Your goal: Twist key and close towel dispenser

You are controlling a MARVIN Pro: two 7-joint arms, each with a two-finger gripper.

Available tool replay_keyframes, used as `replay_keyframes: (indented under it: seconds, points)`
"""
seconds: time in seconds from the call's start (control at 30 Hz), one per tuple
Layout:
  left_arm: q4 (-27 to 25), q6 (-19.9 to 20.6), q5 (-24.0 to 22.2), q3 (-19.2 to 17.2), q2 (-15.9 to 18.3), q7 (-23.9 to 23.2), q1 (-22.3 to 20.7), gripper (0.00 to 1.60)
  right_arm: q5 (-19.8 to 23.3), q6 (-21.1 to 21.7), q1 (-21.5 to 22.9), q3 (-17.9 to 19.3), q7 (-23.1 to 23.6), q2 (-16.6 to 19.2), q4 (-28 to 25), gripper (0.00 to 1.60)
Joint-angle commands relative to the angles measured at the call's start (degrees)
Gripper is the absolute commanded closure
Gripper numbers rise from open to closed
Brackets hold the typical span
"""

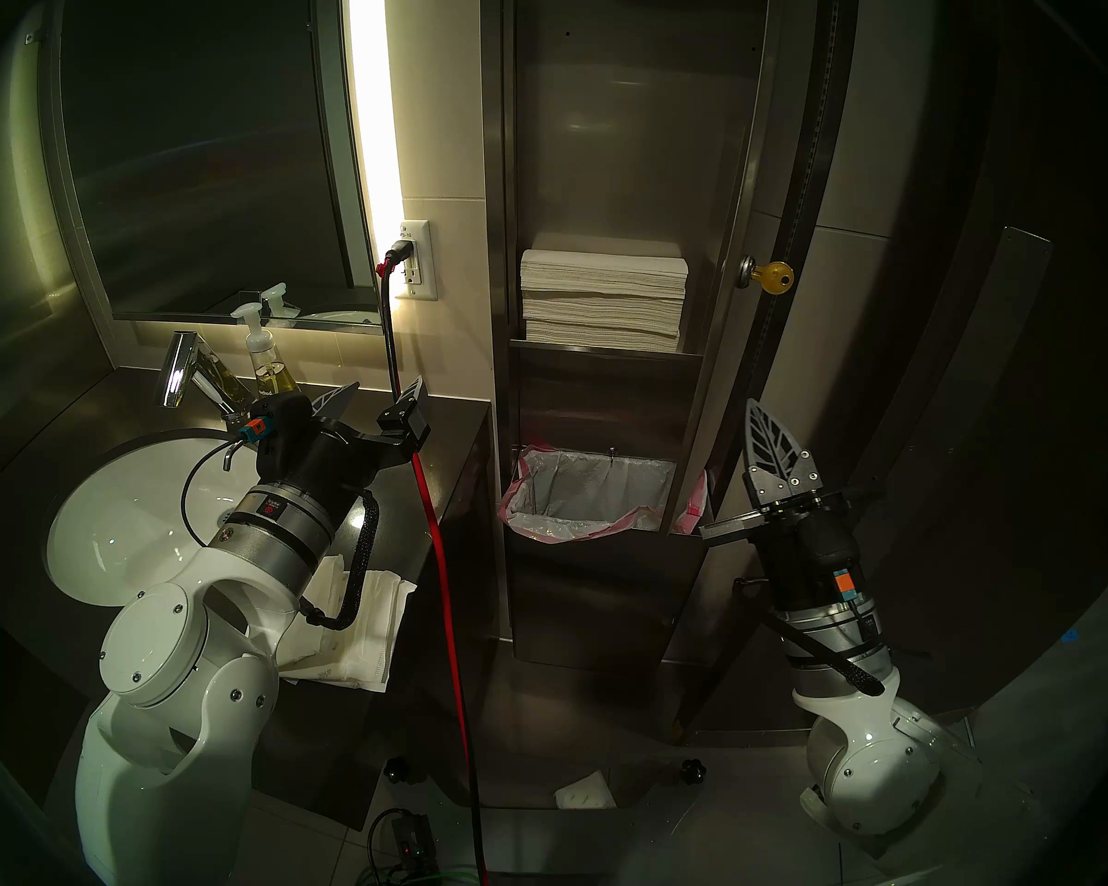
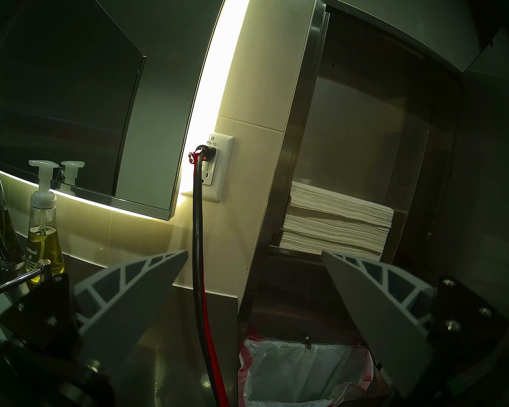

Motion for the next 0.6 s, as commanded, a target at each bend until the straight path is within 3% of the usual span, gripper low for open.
replay_keyframes:
  seconds: [0.0,0.13,0.57]
  points:
    - [-0.5,0.1,-0.1,0.0,0.1,-0.1,-0.1,0.0,2.3,-2.3,3.6,1.1,3.6,3.1,-1.1,1.6]
    - [-0.5,0.1,-0.1,0.0,0.0,-0.1,-0.1,0.0,1.8,-4.9,4.3,1.6,5.7,4.6,-1.8,1.6]
    - [-0.5,0.1,0.0,0.0,-0.1,-0.2,-0.1,0.0,11.5,-2.8,12.6,0.8,12.0,2.3,-6.0,1.6]
